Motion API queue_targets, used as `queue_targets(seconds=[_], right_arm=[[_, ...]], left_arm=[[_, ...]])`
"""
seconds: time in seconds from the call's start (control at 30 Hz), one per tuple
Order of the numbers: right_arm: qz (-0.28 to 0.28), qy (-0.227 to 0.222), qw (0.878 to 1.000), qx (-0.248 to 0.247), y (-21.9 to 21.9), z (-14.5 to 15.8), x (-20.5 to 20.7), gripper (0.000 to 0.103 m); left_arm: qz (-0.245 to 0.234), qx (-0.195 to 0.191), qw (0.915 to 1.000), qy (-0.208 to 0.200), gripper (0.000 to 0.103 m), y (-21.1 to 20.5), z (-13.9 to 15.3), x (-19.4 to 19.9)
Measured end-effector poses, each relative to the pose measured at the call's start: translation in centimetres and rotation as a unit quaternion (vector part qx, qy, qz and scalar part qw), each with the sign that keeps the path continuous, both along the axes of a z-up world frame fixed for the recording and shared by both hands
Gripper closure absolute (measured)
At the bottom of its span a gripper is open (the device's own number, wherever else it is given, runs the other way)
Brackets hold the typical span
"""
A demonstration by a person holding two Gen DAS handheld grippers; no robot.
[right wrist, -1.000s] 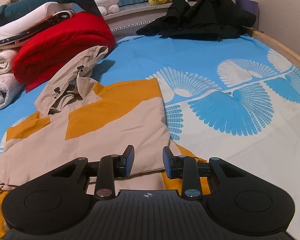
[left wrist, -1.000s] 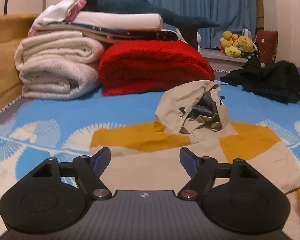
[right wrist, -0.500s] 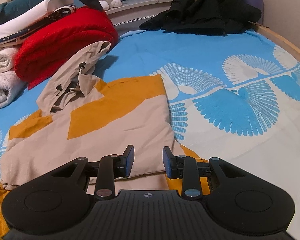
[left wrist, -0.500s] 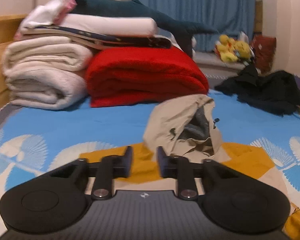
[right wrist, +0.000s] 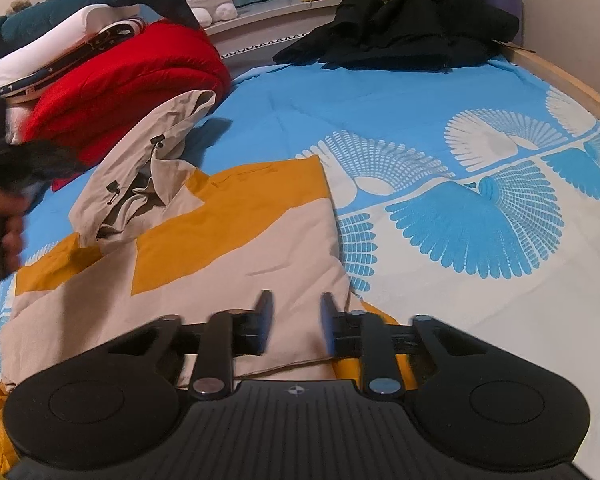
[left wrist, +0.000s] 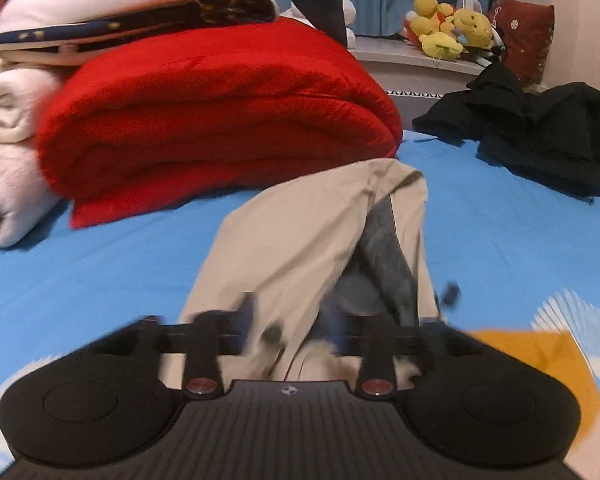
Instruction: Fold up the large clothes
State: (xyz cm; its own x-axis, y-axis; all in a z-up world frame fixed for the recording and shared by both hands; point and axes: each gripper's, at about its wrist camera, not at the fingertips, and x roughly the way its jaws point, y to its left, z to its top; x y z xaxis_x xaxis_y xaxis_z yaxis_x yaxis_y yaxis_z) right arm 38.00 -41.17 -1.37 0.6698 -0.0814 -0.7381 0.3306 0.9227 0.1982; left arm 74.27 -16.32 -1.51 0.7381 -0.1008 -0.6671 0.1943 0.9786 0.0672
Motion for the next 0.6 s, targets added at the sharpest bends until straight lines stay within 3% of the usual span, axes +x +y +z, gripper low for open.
queue_targets(seconds=[0.03,0.07,0.2,0.3,0.33,0.37,0.4,0.53,0.6], right_arm=[[-0.001,0.001,1.0,-0.001,-0.1,-0.1,0.0,0.088],[-0.001,0.002,1.0,-0.001,-0.1,-0.2,0.1,0.088],[-0.006,0.014,1.0,-0.001,-0.3,-1.0,0.8,0.087],[-0.004,0.021,1.0,0.003,-0.1,-1.3,1.0,0.087],[-0.002,0.02,1.0,0.001,-0.1,-1.2,1.1,0.087],[0.0,0.019,1.0,-0.001,0.0,-1.1,1.1,0.087],[-0.001,0.018,1.0,-0.002,0.0,-1.0,1.1,0.087],[-0.008,0.014,1.0,0.012,-0.1,-0.6,1.2,0.087],[-0.011,0.005,1.0,0.014,-0.1,0.1,1.1,0.087]], left_arm=[[0.0,0.0,1.0,0.0,0.022,-0.6,-0.7,1.4],[0.008,0.005,1.0,-0.004,0.015,-1.2,-1.4,2.8],[0.027,0.02,0.9993,0.015,0.012,-3.1,-3.8,7.4],[0.026,0.075,0.9967,0.017,0.012,-4.5,-5.6,9.4],[0.018,0.098,0.9949,0.015,0.024,-4.9,-5.9,9.7],[0.003,0.125,0.9921,0.005,0.071,-5.2,-6.0,9.7],[-0.012,0.143,0.9896,-0.003,0.095,-5.2,-5.6,9.6],[-0.033,0.126,0.9896,-0.061,0.099,-2.8,-1.2,5.8],[-0.078,0.106,0.9866,-0.097,0.099,-1.1,2.0,0.9]])
